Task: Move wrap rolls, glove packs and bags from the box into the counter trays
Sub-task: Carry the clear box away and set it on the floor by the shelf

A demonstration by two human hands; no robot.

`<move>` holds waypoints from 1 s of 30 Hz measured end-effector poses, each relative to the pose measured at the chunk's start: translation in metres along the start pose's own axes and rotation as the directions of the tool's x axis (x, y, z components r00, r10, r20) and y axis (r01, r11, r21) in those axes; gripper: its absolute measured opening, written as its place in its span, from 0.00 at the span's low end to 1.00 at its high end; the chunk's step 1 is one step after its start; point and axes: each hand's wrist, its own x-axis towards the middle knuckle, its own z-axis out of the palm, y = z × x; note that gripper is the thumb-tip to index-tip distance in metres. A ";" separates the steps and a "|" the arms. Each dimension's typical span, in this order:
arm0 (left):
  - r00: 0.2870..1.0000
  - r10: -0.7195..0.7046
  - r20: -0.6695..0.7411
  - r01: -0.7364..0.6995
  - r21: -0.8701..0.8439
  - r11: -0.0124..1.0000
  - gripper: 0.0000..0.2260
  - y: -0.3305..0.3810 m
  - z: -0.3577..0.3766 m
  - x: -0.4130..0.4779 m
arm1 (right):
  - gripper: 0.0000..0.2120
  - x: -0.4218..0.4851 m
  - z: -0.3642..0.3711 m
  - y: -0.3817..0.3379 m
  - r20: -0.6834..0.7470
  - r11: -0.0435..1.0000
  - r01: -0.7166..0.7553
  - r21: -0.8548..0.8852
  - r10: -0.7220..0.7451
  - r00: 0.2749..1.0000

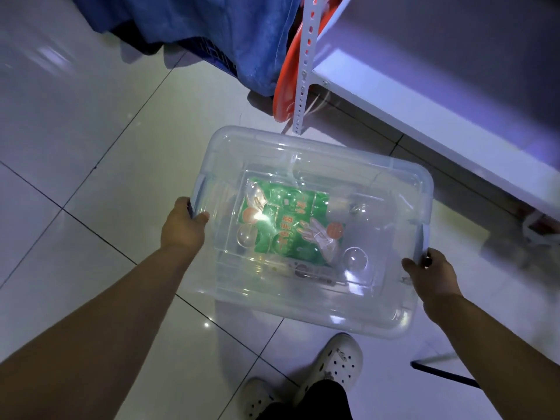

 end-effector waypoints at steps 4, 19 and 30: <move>0.999 -0.036 -0.036 0.033 -0.084 0.996 0.11 0.018 -0.010 -0.042 | 0.11 -0.025 -0.045 0.001 0.061 0.996 -0.086 0.035 0.084 0.995; 0.962 0.273 0.023 -0.269 -0.118 0.956 0.07 0.212 -0.105 -0.125 | 0.15 -0.129 -0.227 -0.027 0.079 0.923 -0.205 0.326 0.190 0.979; 0.845 0.520 0.122 -0.529 0.062 0.846 0.14 0.342 -0.093 -0.096 | 0.13 -0.141 -0.236 -0.035 -0.191 0.892 -0.135 0.432 0.236 0.953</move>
